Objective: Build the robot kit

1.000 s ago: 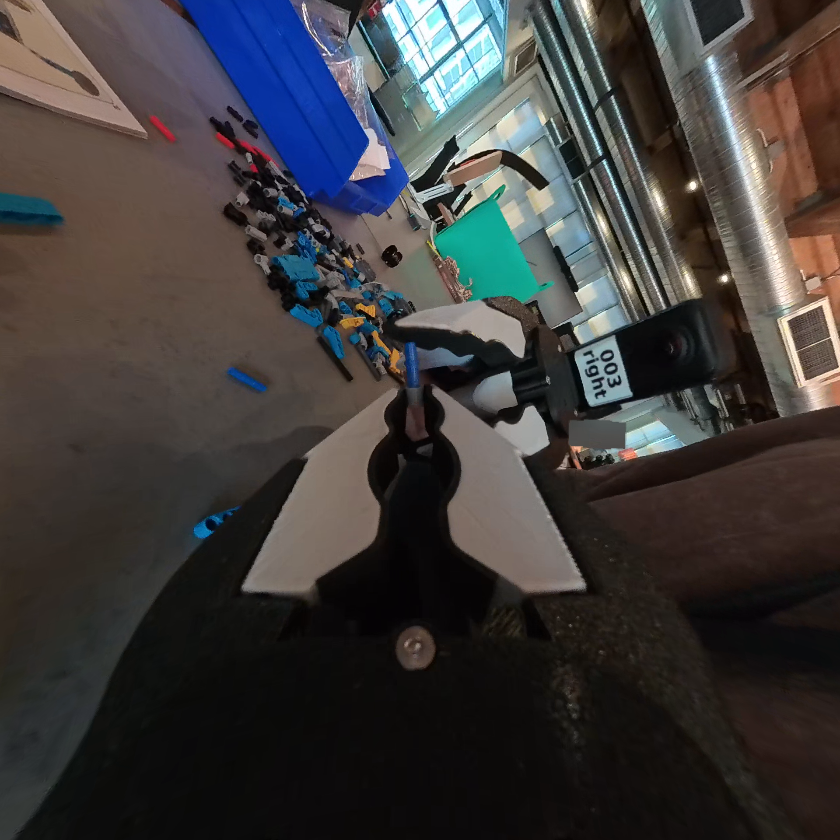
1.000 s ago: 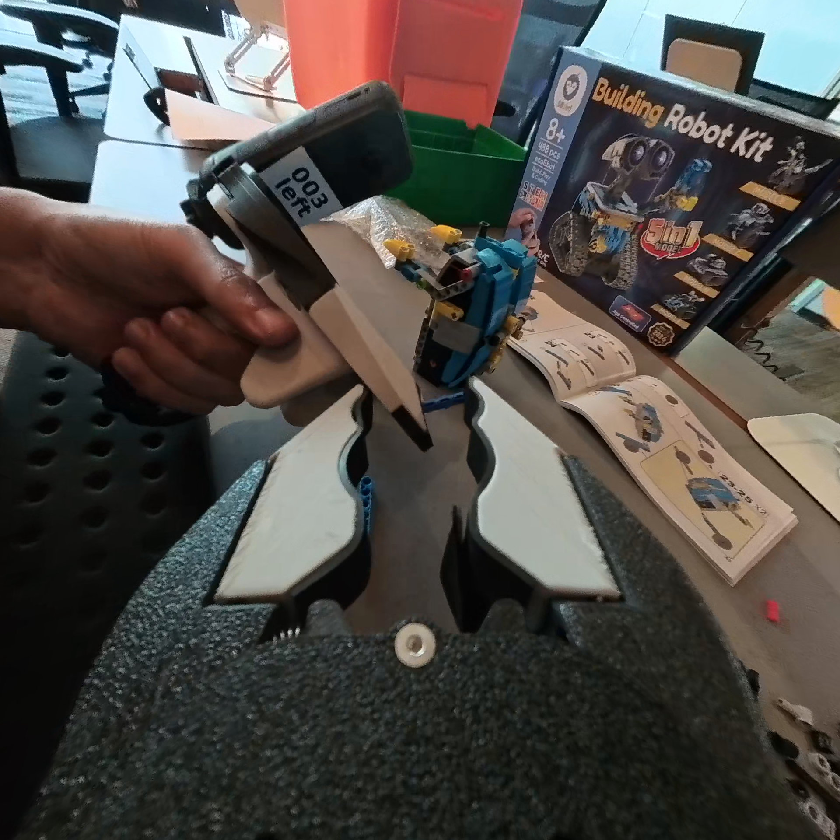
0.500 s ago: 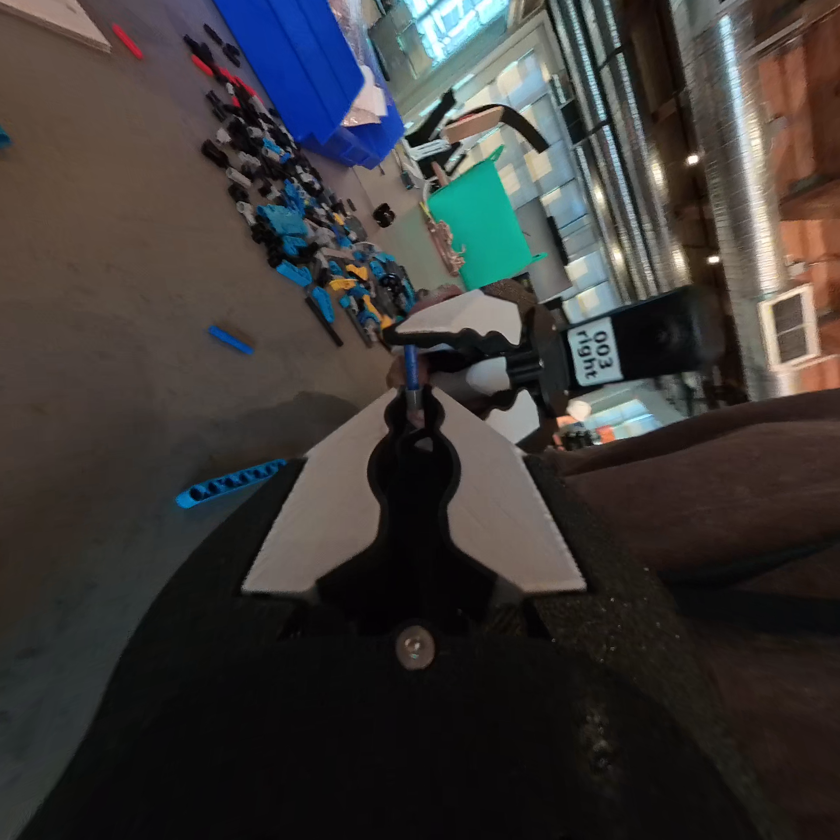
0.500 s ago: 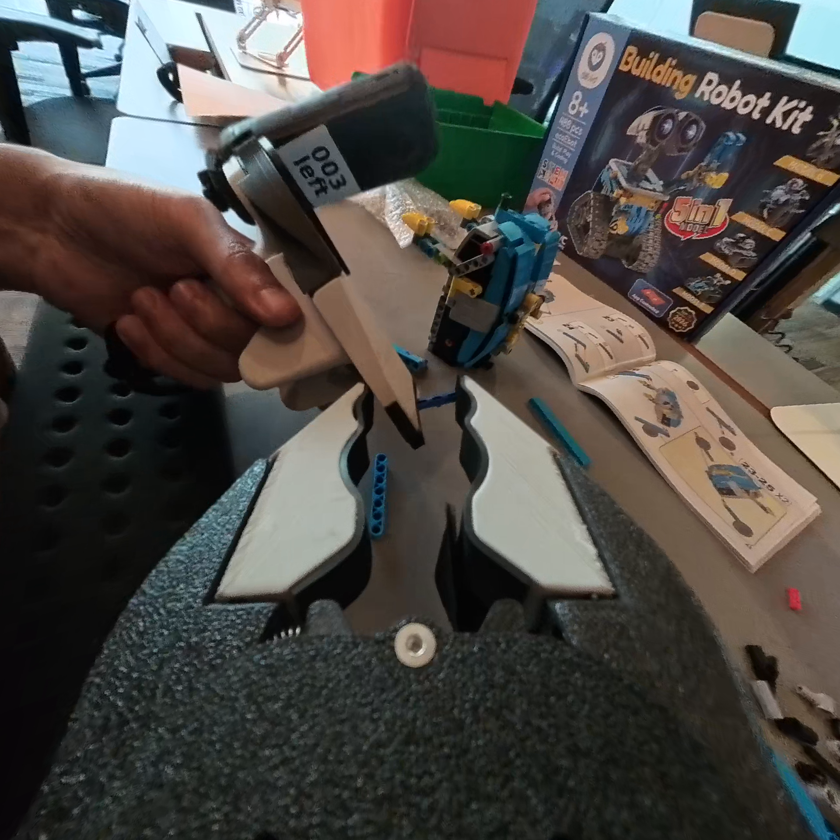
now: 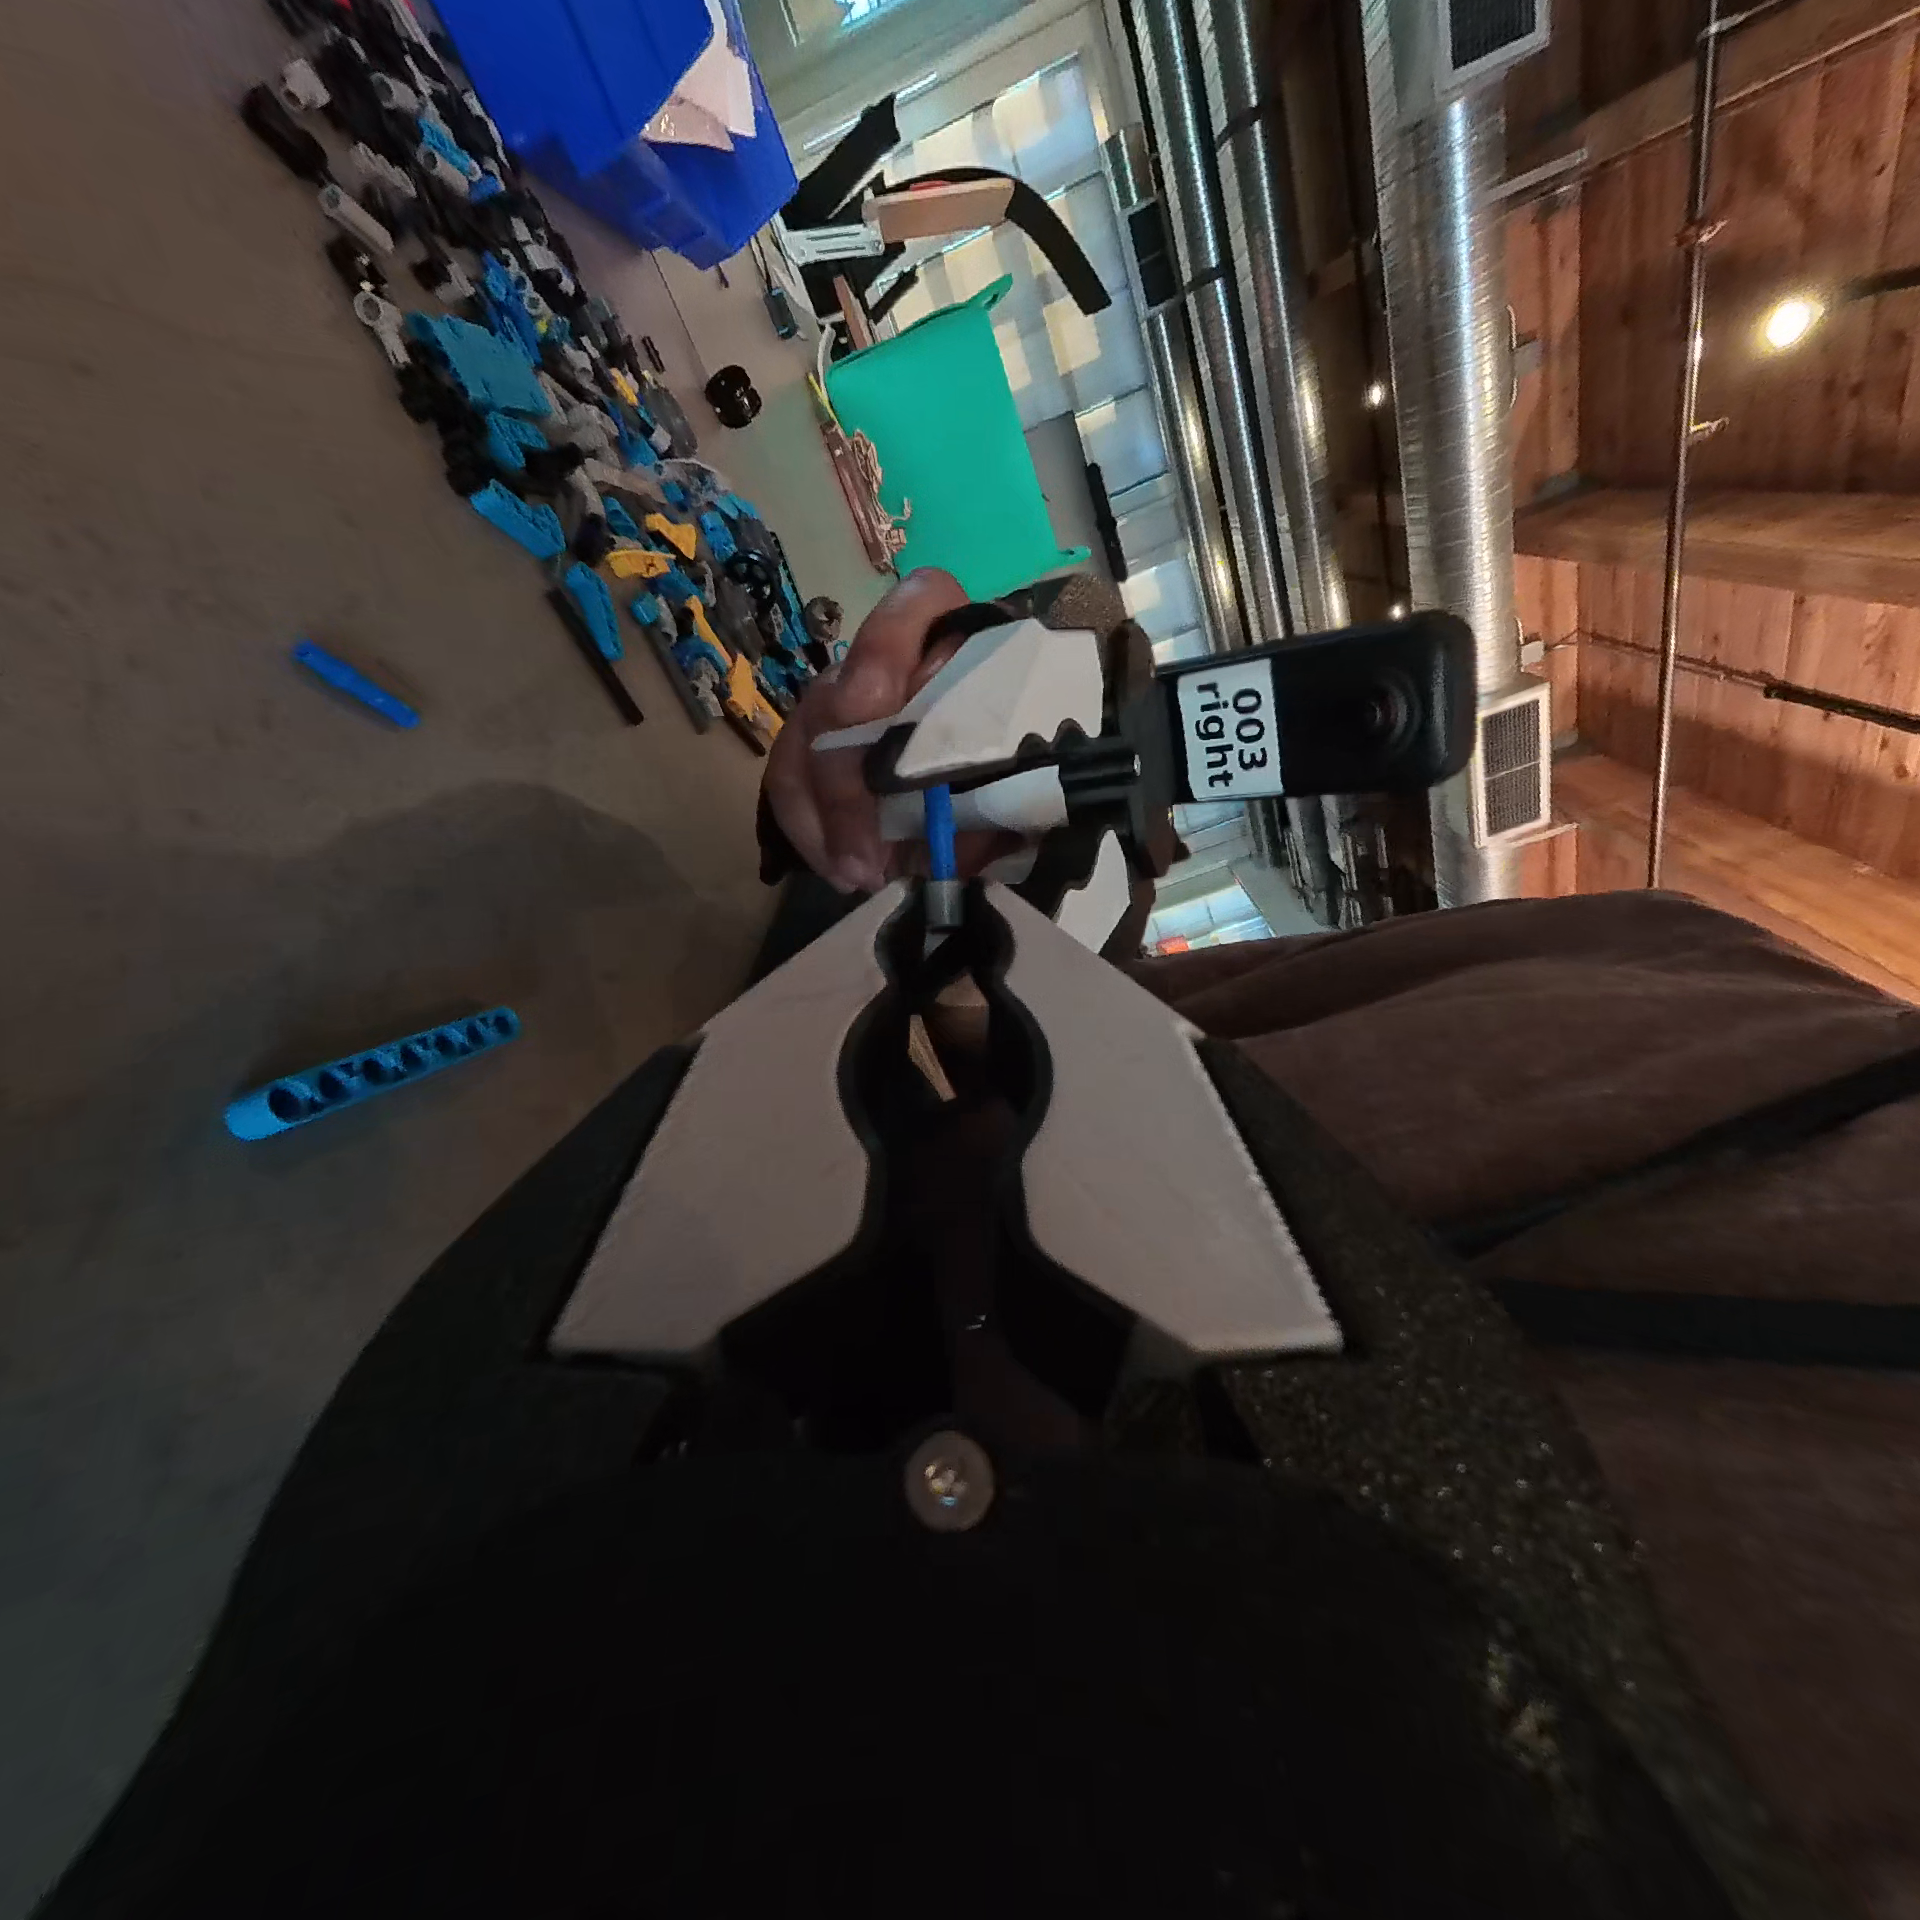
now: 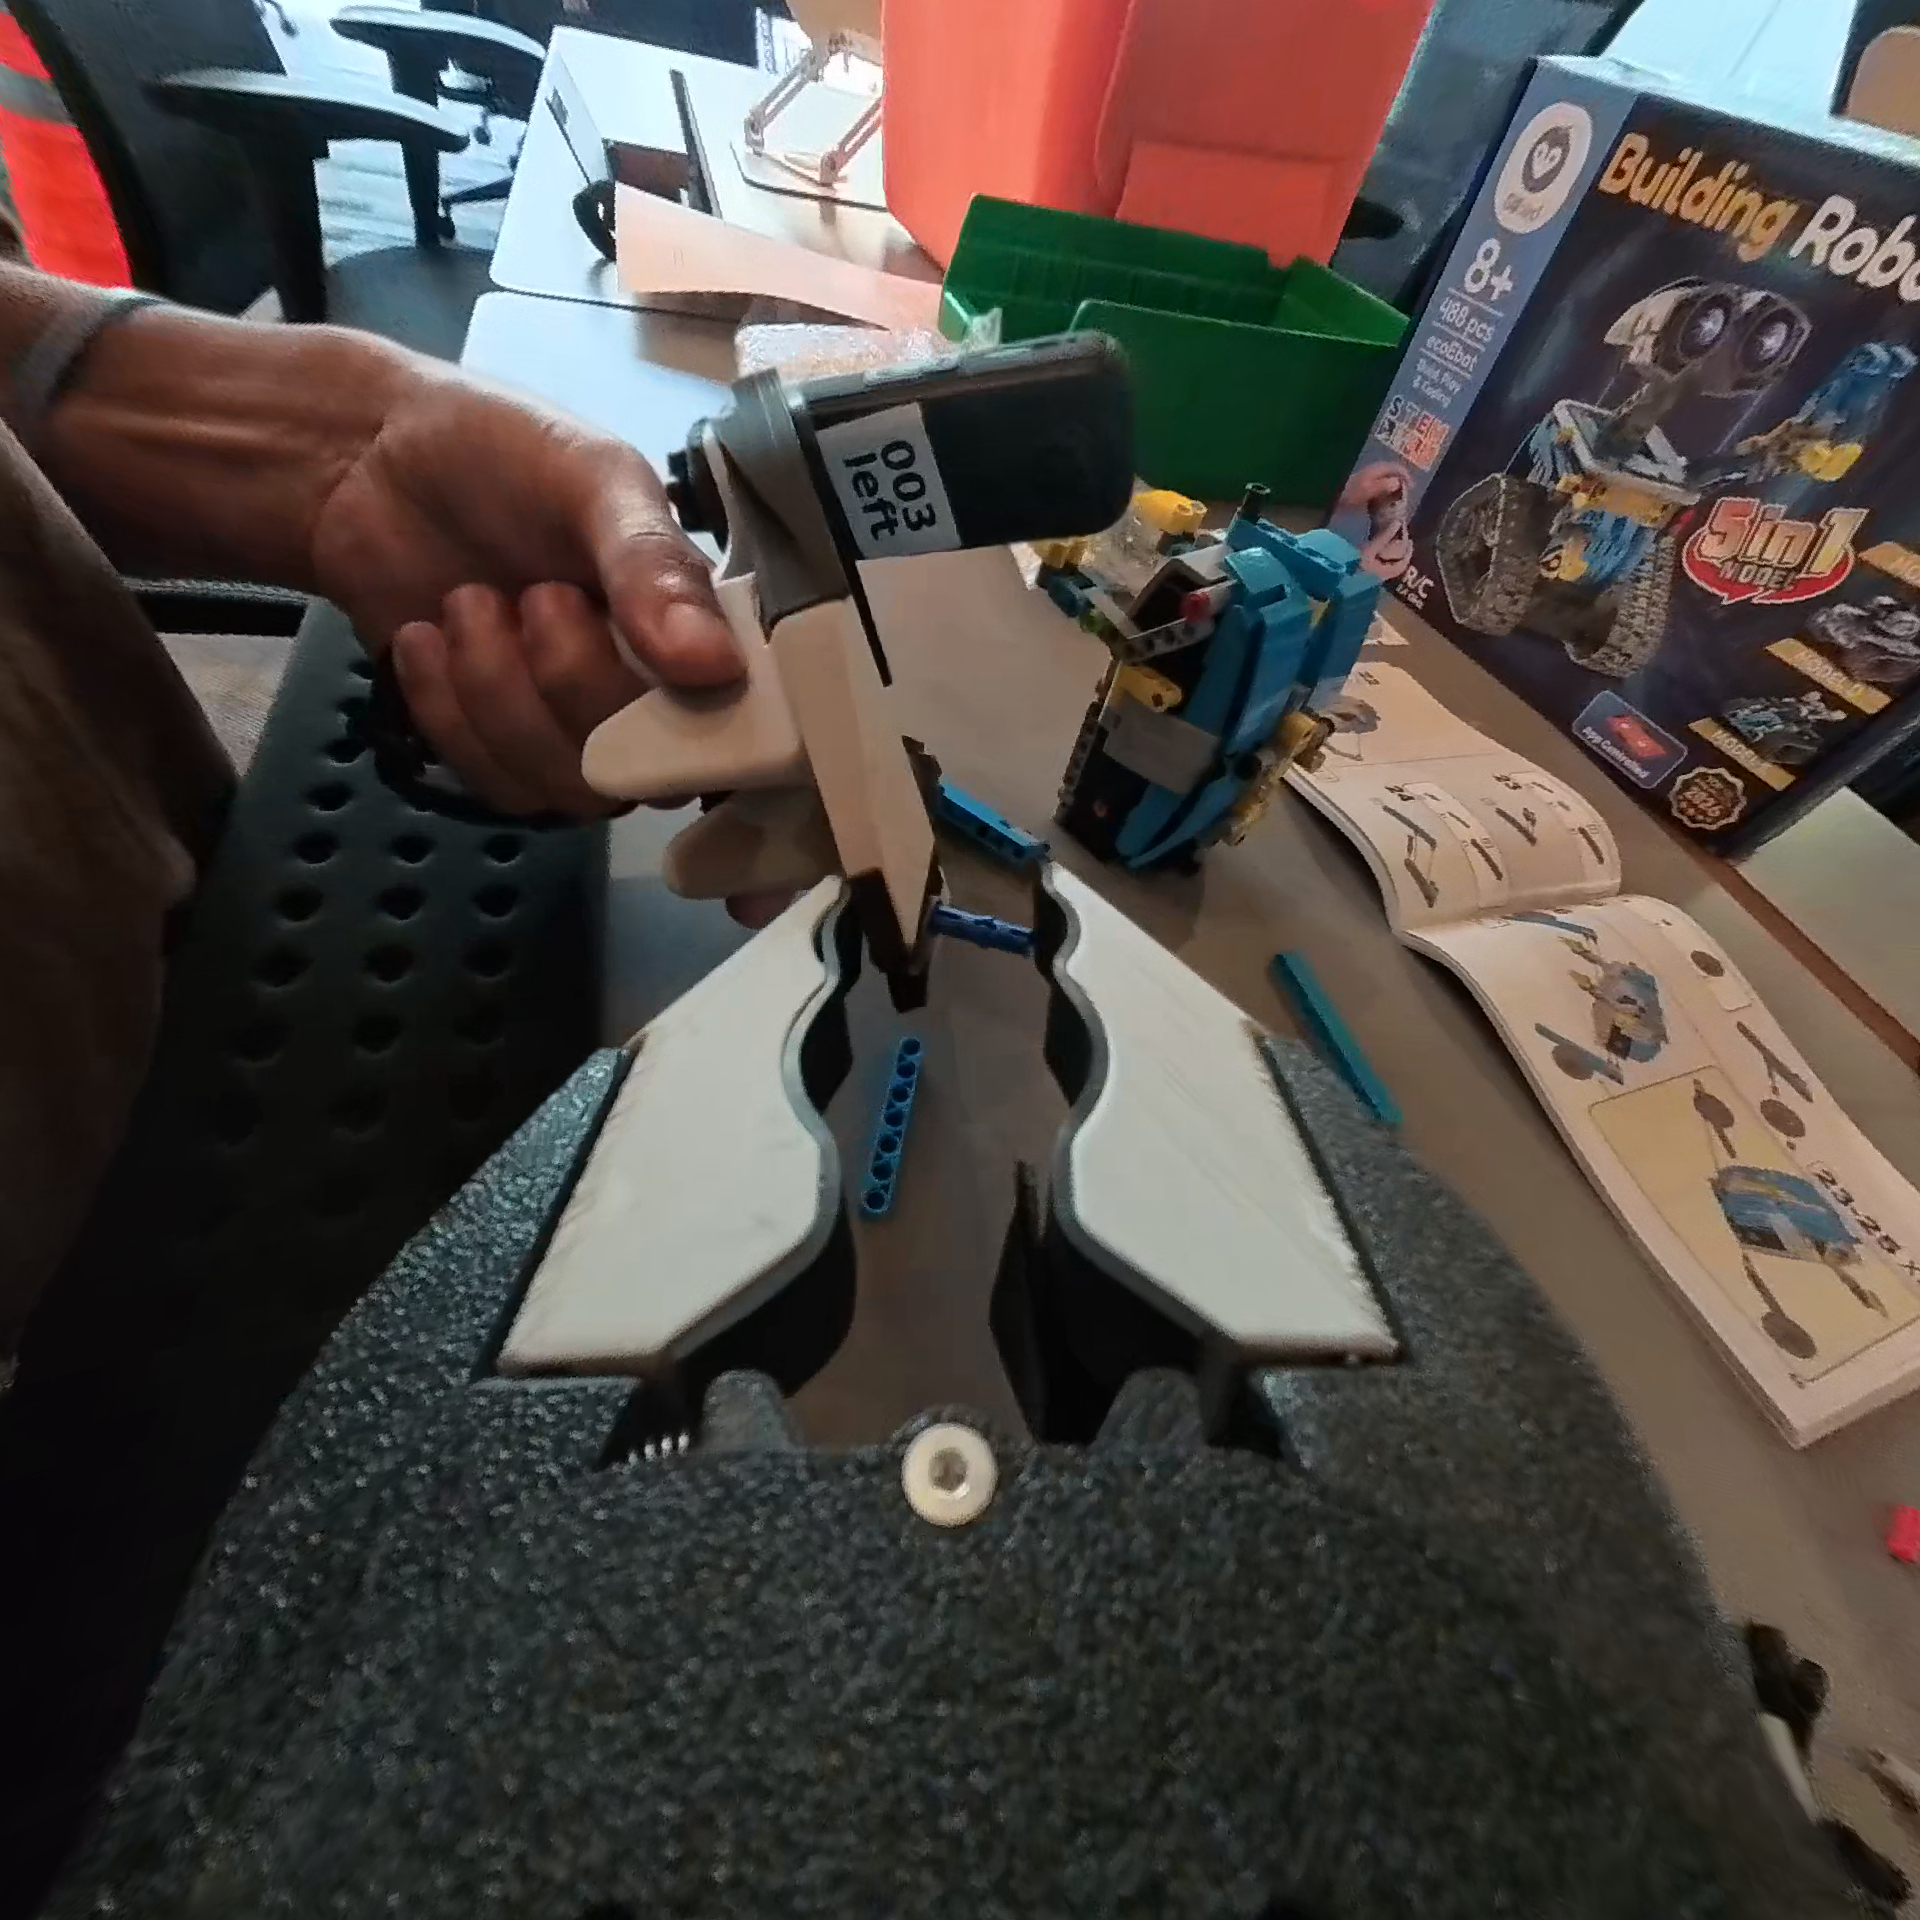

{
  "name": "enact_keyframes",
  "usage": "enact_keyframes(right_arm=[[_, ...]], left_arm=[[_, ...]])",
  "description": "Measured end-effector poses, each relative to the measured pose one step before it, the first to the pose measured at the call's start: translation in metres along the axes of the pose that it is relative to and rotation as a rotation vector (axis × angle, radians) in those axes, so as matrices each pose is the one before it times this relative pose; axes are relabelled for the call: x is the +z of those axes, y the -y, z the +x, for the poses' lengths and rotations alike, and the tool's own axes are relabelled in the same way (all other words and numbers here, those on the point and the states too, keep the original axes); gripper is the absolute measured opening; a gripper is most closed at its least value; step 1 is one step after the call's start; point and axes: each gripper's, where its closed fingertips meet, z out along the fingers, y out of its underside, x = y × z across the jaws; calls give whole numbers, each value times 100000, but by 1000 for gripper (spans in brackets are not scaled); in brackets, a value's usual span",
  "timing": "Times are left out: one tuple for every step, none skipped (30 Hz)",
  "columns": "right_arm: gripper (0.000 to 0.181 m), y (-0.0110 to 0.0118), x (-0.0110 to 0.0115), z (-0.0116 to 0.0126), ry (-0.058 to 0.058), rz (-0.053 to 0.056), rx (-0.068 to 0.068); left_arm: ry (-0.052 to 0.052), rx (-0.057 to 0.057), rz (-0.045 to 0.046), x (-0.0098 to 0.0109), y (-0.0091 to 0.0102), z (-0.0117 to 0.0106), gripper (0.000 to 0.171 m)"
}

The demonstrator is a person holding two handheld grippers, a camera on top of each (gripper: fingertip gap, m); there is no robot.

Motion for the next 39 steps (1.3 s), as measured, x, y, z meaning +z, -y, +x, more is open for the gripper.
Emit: enact_keyframes(right_arm=[[31, -38, 49, -130, 1153, 354, 1270], [31, -37, 30, 6, 332, 367, 1501], [31, 23, -63, 34, 176, 1068, 795], [31, -74, -69, -10, 789, 269, 613], [31, -74, -50, -23, 565, -253, -40], [31, 16, -13, -71, 395, -109, -996], [31, -53, 58, -131, 522, -902, -1432], [31, -111, 68, -8, -53, -1205, -1215], [31, -31, 47, -50, 609, -490, -394], [31, 10, 46, -39, 761, -62, 844], [31, 18, 54, -3, 365, 79, 1219], [31, 28, 13, 69, -479, 271, 723], [31, 11, -32, 194, -1654, 163, 177], [34, 43, -130, 264, -2111, 363, 168], [36, 42, -193, 264, -1775, 360, 576], [36, 28, -204, 272, -1731, 374, 594], [36, -19, -152, 95, -631, 98, 85], [35, -91, -43, -16, -203, -418, -699], [33, -224, 76, -127, 261, -1380, -1160], [31, -128, 91, -119, 49, -952, -1283], [28, 49, 63, -138, 94, 189, -1061], [28, 30, 63, -26, -237, 92, -520], [28, -31, 34, -38, 270, -325, -389], [28, -33, 33, -32, 400, -376, -200], [27, 56, 19, -38, 326, 172, 100], [27, 59, 16, -85, 753, 237, 166], [27, -22, 14, 16, 450, -318, 529], [27, -38, 1, -22, 983, -457, 658], [27, -32, -13, 10, 928, -422, 721], [26, 12, -47, -34, 949, -21, 521], [26, 16, -48, -30, 343, 56, 92], [26, 15, -34, 43, -690, 67, -961], [26, -50, 12, -34, -589, -519, -1206], [26, -109, 65, -17, -528, -1187, -1056], [26, -62, 76, 11, -815, -807, -1368], [26, -15, 42, -39, 10, -43, -554], [26, -108, 76, -63, 715, -271, 833], [26, -137, 82, 2, 199, 139, 988], [26, -76, 63, -27, 594, 545, 1511]], left_arm=[[200, 526, 1078, -79, 50, -42, 7], [640, 406, 1640, -206, 120, -139, 13], [561, 191, 1697, -297, 117, -137, 14], [-64, 181, 1133, -301, 54, -45, 13], [-93, 359, 477, -219, -39, -13, 10], [229, 902, -225, -105, -143, -3, 6], [947, 1330, -232, -46, -110, -51, 5], [1147, 1181, -178, -34, -34, -75, 5], [622, 990, -526, -43, -27, -2, 5], [474, 896, -512, -63, 9, 10, 5], [529, 878, -250, -53, 45, 15, 4], [1076, 661, 226, -63, 110, -90, 4], [1573, 465, 545, -98, 148, -200, 4], [626, 113, 476, -132, 137, -135, 4], [-249, -752, 715, -161, 153, -45, 5], [-22, -1142, 953, -157, 168, -95, 5], [13, -972, 395, -99, 57, -103, 5], [-25, -961, 55, -34, -26, -79, 5], [-58, -1057, 44, 8, -33, -75, 5], [-376, -1105, -34, 23, -50, -24, 5], [-622, -1175, -117, 24, -54, 12, 5], [-413, -960, -151, -1, -47, 6, 5], [1, -501, -84, -21, -50, -25, 5], [78, -152, 91, -30, -16, -22, 5], [-96, 59, 232, -14, 12, 28, 4], [91, 137, 303, -2, 35, 13, 4], [372, 318, 62, 23, -15, -33, 4], [604, 647, 189, 28, -1, -22, 4], [690, 849, 178, 32, -3, 7, 4], [529, 557, -12, 39, -23, 48, 4], [467, 55, 278, 34, 23, 25, 4], [490, -211, 385, 22, 27, -10, 4], [573, -295, 109, 5, -19, -67, 4], [605, -520, 344, -32, -8, -125, 3], [302, -500, 472, -23, 11, -84, 3], [253, -40, 33, -35, -40, -59, 3], [812, 253, -53, -22, -32, -122, 3], [888, 264, 112, 4, -10, -132, 3], [392, 113, -160, -20, -49, -74, 3]])
